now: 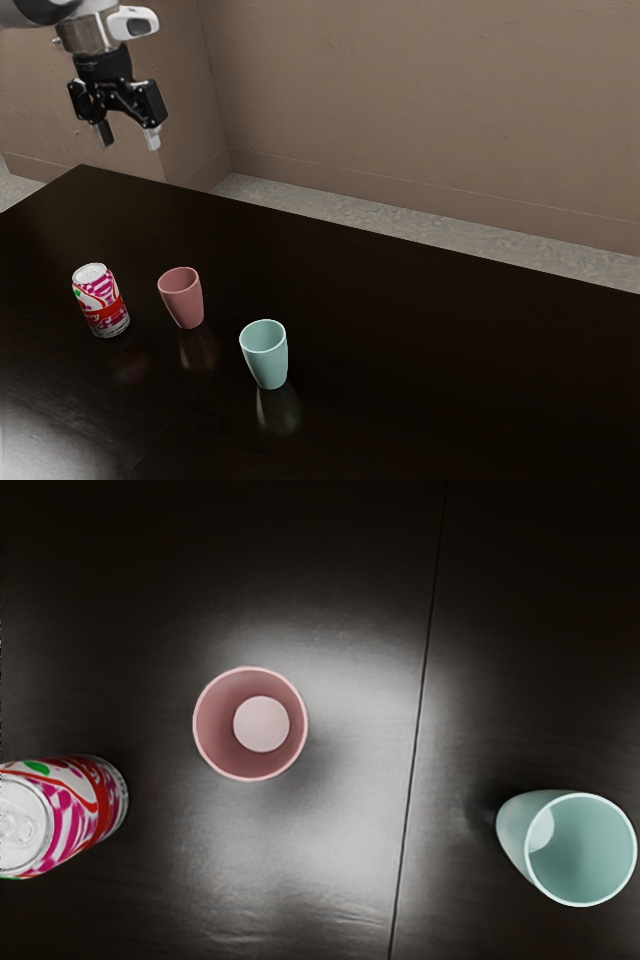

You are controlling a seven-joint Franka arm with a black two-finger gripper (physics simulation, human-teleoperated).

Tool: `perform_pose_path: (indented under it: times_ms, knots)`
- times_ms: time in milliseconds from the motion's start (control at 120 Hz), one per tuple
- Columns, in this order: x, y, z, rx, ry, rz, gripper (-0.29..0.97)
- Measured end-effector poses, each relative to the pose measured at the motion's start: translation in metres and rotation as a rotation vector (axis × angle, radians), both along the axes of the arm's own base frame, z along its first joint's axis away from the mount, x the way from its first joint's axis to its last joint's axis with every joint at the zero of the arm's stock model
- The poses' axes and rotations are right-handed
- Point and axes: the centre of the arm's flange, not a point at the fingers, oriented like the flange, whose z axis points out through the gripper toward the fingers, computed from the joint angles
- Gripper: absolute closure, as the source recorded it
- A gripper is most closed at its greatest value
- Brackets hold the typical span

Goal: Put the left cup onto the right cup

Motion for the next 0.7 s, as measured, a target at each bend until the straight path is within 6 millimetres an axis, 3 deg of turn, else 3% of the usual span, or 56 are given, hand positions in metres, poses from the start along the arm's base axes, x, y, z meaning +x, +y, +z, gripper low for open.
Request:
perform_pose_path:
  times_ms: [200,283,358,450,700]
  knots:
    - [0.007,-0.009,-0.001,0.005,-0.021,-0.008,0.02]
    - [0.016,-0.021,-0.013,0.008,-0.010,-0.029,0.02]
    - [0.029,-0.040,-0.033,0.011,0.003,-0.066,0.02]
    - [0.039,-0.059,-0.074,0.010,0.032,-0.105,0.02]
    - [0.056,-0.049,-0.151,0.013,0.038,-0.109,0.02]
